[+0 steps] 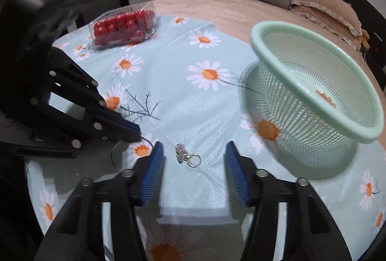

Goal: Organize jewelry
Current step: 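Grasp the silver hoop with the left tool while the right tool grasps a small charm, then carry the hoop and charm over the colander with both tools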

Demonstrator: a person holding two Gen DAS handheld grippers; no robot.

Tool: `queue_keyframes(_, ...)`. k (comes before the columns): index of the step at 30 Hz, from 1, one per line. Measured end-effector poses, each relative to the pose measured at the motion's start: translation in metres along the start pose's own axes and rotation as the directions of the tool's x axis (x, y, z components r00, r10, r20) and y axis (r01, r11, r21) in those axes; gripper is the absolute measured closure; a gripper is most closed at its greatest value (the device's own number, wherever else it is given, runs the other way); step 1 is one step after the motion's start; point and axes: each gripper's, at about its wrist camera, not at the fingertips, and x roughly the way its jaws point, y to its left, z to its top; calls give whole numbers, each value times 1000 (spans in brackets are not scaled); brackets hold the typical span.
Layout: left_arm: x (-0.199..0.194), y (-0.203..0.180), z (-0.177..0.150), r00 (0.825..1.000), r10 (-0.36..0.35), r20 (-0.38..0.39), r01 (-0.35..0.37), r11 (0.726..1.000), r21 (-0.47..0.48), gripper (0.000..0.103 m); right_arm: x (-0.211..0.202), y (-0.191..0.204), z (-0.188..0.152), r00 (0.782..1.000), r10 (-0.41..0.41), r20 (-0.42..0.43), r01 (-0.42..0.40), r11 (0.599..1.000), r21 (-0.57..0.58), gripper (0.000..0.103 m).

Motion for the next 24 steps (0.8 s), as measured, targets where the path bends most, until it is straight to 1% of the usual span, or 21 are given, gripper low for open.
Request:
queue_keyframes(1,-2,1,-2,1000,9,-6,-9,1000,1,101,2,0,-1,1000,6,12,-7,1000,20,69)
queue_keyframes(2,-3,2,-3,1000,12,-5,-12,1000,-1,101,2,0,0,1000,17,11,-17,1000,27,77)
queue_keyframes(3,-5,4,-5,1000,12,-6,-12,1000,-7,101,3,1,0,1000,19,10,-20,999,28,94)
queue_keyframes(7,-12,11,-11,1000,-2,-3,2,999,-42,101,-2,2,-7,997,77,14,-77,996,34,95)
queue_keyframes(11,-21,13,-12,1000,2,7,-2,998,-59,101,-16,-1,-15,992,118,32,-120,991,62,95)
queue_keyframes(15,-33,12,-9,999,0,34,2,998,-57,101,-39,-4,-19,993,104,47,-107,993,49,95)
queue_keyframes(20,-58,7,5,996,14,85,-11,999,-35,101,-83,-14,-16,994,70,85,-72,997,18,95)
queue_keyframes(22,-68,3,15,994,18,109,-15,1000,-25,101,-105,-24,-14,989,88,121,-91,996,23,95)
queue_keyframes(24,-76,-1,26,992,22,127,-22,1000,-4,101,-127,-36,-12,984,82,159,-88,996,32,95)
